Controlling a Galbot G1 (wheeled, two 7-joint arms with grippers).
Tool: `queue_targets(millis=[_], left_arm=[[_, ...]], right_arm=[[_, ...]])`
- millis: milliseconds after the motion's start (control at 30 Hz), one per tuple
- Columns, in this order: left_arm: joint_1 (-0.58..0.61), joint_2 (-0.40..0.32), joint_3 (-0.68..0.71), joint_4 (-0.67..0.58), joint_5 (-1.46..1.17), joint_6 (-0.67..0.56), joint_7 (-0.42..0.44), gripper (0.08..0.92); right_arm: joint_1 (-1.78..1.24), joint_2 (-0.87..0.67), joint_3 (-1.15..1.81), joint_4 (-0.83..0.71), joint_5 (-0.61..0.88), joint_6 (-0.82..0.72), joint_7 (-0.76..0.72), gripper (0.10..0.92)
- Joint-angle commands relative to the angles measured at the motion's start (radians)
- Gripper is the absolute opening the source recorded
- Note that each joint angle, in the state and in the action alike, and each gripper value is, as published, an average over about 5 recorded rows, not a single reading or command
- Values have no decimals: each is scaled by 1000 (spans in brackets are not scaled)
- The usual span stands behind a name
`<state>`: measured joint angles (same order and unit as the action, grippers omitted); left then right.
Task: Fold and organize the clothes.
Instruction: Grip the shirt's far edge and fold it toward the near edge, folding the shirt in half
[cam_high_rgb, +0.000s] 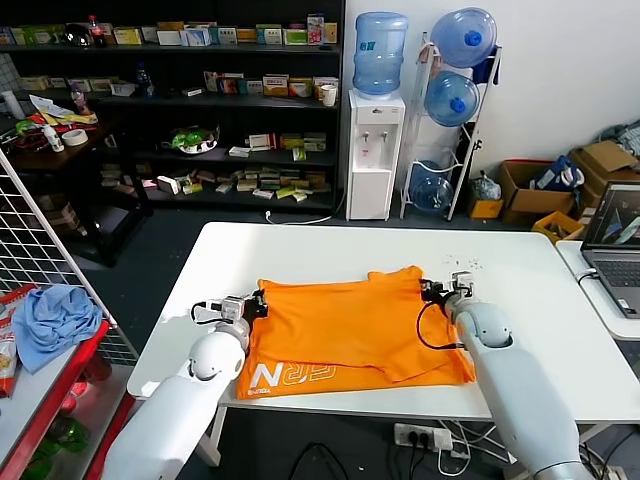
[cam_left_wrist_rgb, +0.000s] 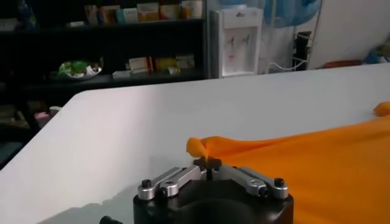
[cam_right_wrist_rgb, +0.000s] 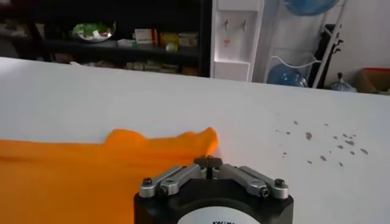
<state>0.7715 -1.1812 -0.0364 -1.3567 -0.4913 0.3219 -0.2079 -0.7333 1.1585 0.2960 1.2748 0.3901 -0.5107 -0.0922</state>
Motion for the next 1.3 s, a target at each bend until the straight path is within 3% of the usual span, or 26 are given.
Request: queue_targets(millis=[33,400,800,1033,1300], left_arm=[[183,105,-42,-293,-3,-7,-32,97],[453,149,-48,-512,1,16,-82,97],[544,116,-56,-510,57,-27,-77,103],[517,114,-87,-501,66,-66,-77,275],[511,104,-98,-497,-26,-43,-95,500]], right_arm=[[-273,-102,51,371,14,-27,69,125],[-560,-182,124,603,-33,-49,95,125],[-660,-174,143,617,-110,-62,86,131],[-660,-165,139,621,-111,-53,87,277],[-654,-162,132,631,-106,-57,91,528]])
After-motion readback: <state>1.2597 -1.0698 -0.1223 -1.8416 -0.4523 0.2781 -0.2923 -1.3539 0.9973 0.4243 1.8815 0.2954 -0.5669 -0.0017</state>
